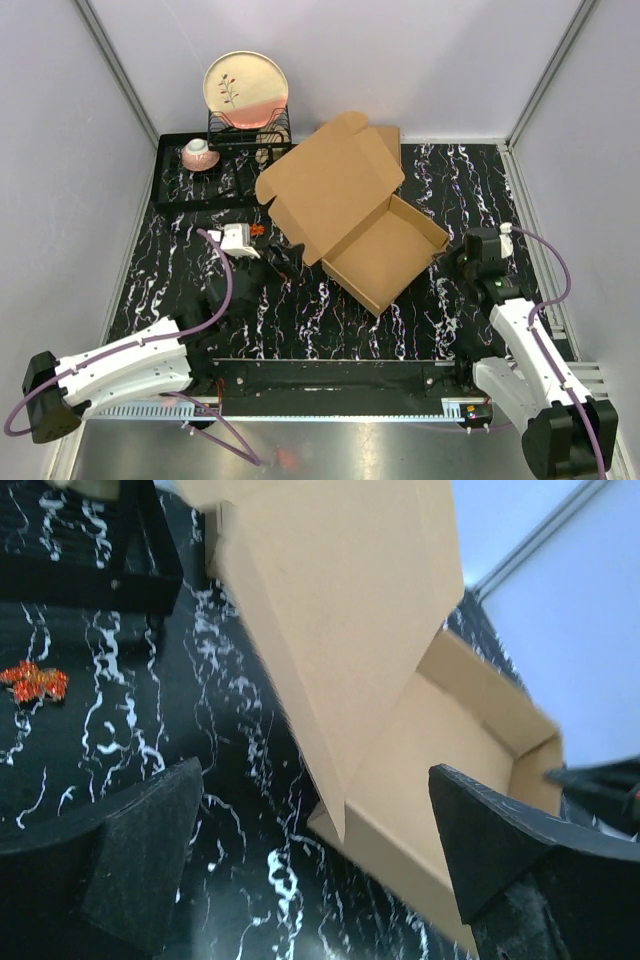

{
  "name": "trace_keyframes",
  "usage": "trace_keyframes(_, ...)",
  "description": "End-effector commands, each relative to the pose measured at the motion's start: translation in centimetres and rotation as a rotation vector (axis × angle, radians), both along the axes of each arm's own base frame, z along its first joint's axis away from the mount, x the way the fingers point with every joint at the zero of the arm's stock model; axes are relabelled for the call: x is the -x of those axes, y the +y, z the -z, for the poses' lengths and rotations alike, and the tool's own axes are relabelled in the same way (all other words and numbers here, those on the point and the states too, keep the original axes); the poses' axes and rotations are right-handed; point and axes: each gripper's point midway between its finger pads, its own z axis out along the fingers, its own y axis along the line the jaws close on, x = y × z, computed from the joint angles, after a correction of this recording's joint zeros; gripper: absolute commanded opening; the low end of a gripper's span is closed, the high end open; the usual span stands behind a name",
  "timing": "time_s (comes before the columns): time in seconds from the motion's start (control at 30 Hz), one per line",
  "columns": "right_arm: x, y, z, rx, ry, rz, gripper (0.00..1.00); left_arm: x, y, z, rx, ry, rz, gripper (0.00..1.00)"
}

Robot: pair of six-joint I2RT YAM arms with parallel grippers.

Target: Fold the paper box

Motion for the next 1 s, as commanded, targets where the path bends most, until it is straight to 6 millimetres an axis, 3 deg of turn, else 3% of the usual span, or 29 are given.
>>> trace_keyframes(0.0, 0.2, 0.7, -0.2, -0.053, -0.034, 0.0, 0.05, -1.1, 1.0, -5.2, 0.108, -0.113, -0.095, 0.99)
trace_keyframes(0.07, 0.7, 0.4, -0.1, 0.014, -0.022, -0.043, 0.26, -1.2, 0.7, -4.8, 0.085, -0.102, -0.09, 0.99)
trace_keyframes(0.13, 0.7, 0.0, -1.6, 0.065, -0.047, -0.064, 0.48, -1.2, 0.6, -4.0, 0.068, -0.087, -0.092, 0.99)
trace_keyframes(0.23, 1.1, -1.4, -3.4, 0.18, -0.056, -0.077, 0.62, -1.1, 0.5, -2.8, 0.073, -0.064, -0.094, 0.99)
trace_keyframes(0.37, 1.1, -3.3, -6.0, 0.351, -0.1, -0.103, 0.72, -0.9, 0.1, -1.7, 0.057, -0.035, -0.084, 0.99)
trace_keyframes(0.5, -1.9, -2.8, -7.9, 0.5, -0.19, -0.244, 0.72, -0.4, 0.1, -0.7, 0.057, -0.02, -0.077, 0.99)
trace_keyframes(0.67, -7.6, 0.7, -6.5, 0.56, -0.146, -0.521, 0.71, 0.7, 1.2, -0.7, 0.093, -0.027, -0.097, 0.99)
trace_keyframes(0.77, -9.8, 1.9, -5.6, 0.56, -0.116, -0.609, 0.69, 1.5, 1.9, -1.5, 0.11, -0.036, -0.098, 0.99)
trace_keyframes(0.87, -11.3, 2.2, -5.3, 0.59, -0.126, -0.648, 0.68, 1.9, 2.6, -2.1, 0.119, -0.047, -0.1, 0.99)
trace_keyframes(0.97, -12.0, 2.2, -3.7, 0.639, -0.086, -0.717, 0.68, 2.0, 2.8, -2.4, 0.122, -0.055, -0.098, 0.99)
